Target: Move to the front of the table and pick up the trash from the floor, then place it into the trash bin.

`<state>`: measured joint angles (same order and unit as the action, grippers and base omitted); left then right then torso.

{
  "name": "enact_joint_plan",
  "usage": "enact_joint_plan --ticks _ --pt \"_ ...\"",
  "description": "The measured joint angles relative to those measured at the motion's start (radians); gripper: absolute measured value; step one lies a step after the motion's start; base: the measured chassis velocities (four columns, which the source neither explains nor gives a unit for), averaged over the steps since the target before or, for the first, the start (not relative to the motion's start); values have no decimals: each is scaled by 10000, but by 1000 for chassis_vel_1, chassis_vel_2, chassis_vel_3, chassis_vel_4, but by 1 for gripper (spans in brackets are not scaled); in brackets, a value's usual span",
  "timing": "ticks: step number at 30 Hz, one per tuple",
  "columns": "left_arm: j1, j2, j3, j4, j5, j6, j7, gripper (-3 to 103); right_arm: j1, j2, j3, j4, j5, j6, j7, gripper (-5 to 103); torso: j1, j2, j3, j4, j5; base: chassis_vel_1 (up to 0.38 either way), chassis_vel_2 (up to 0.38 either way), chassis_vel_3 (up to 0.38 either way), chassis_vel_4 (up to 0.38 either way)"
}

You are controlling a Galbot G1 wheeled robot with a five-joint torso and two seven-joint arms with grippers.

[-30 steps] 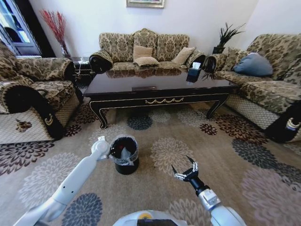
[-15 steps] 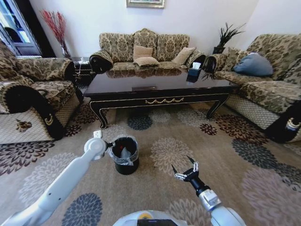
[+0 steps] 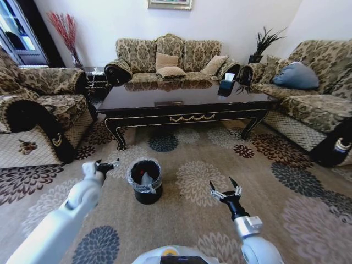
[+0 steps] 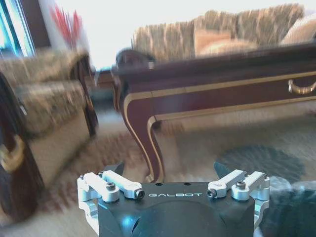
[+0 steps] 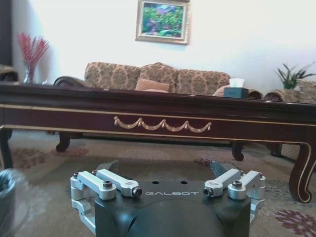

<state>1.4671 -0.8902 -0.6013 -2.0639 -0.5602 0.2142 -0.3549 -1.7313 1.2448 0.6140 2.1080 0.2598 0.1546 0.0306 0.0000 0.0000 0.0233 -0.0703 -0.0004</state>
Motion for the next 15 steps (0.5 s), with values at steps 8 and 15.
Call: enact_joint_plan --ticks 8,15 --pt "2130 -1285 -1415 -331 1464 -2537 1383 100 277 -41 379 -28 487 -8 -139 100 0 0 0 -3 5 0 0 0 0" --pt "3715 -2297 -1649 -712 2593 -3892 1988 100 454 -36 496 -254 652 -27 -328 100 1 0 0 -4 6 0 0 0 0"
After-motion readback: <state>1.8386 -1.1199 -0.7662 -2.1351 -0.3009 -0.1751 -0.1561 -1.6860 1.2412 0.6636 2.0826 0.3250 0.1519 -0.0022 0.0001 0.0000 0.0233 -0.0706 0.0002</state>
